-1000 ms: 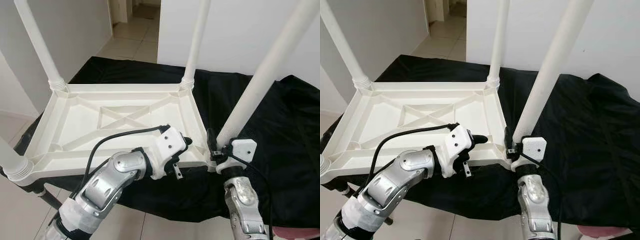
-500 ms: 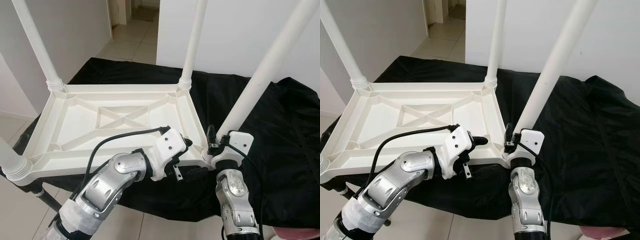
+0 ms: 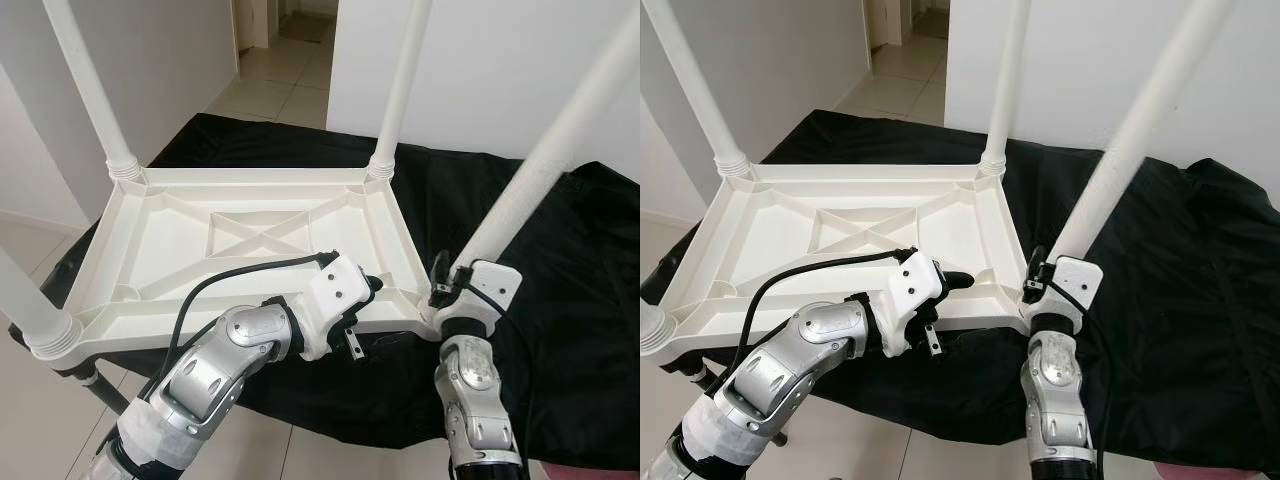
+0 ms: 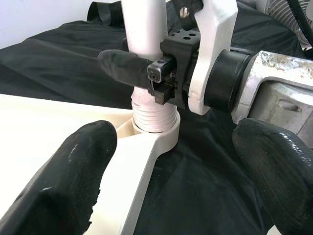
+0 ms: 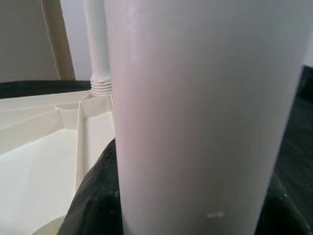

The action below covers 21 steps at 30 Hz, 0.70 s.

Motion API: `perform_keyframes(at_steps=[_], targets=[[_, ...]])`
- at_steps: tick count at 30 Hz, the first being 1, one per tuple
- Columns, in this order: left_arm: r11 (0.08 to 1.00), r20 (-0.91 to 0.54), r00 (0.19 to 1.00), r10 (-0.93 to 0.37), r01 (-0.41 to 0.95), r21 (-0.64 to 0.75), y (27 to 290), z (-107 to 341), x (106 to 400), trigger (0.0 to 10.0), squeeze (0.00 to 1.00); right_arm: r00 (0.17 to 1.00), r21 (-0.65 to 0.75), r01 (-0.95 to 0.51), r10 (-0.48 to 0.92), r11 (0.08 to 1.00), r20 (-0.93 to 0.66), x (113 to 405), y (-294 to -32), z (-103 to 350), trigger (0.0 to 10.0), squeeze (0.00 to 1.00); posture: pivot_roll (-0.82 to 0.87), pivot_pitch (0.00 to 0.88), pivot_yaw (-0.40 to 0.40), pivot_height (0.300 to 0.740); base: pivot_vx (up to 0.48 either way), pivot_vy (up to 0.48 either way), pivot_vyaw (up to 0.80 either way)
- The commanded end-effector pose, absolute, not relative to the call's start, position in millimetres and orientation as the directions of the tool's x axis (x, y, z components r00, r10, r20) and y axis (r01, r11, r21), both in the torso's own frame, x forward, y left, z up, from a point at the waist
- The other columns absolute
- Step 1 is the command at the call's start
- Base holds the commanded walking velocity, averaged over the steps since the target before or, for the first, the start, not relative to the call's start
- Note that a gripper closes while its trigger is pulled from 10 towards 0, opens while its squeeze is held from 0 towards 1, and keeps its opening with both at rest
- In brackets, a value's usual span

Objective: Building children table

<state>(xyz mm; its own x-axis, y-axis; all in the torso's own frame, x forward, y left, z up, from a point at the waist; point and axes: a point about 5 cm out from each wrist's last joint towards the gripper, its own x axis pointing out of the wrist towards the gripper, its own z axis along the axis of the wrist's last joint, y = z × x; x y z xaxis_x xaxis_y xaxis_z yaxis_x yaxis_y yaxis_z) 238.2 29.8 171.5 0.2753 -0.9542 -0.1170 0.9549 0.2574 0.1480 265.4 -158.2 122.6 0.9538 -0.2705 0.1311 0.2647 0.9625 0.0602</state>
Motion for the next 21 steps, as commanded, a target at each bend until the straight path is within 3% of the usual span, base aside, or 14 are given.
perform_keyframes(at_steps=[1, 16, 21], targets=[[0.281, -0.116, 0.301, -0.946, 0.946, 0.162, 31, 174, 239, 10.0, 0.00, 0.963, 0.013, 0.270, -0.270, 0.963, -0.004, 259, -158, 94, 10.0, 0.00, -0.04, 0.000, -0.037, 0.740, 0.000, 0.000, 0.00], [0.284, -0.116, 0.304, -0.946, 0.945, 0.160, 32, 174, 239, 10.0, 0.00, 0.985, -0.015, 0.173, -0.173, 0.985, -0.001, 255, -156, 88, 10.0, 0.00, -0.04, 0.000, -0.034, 0.740, 0.000, 0.000, 0.00], [0.285, -0.116, 0.305, -0.945, 0.945, 0.161, 32, 174, 240, 10.0, 0.00, 0.997, -0.044, 0.050, -0.047, 0.998, 0.065, 247, -154, 86, 10.0, 0.00, -0.05, 0.000, -0.030, 0.740, 0.000, 0.000, 0.00]])
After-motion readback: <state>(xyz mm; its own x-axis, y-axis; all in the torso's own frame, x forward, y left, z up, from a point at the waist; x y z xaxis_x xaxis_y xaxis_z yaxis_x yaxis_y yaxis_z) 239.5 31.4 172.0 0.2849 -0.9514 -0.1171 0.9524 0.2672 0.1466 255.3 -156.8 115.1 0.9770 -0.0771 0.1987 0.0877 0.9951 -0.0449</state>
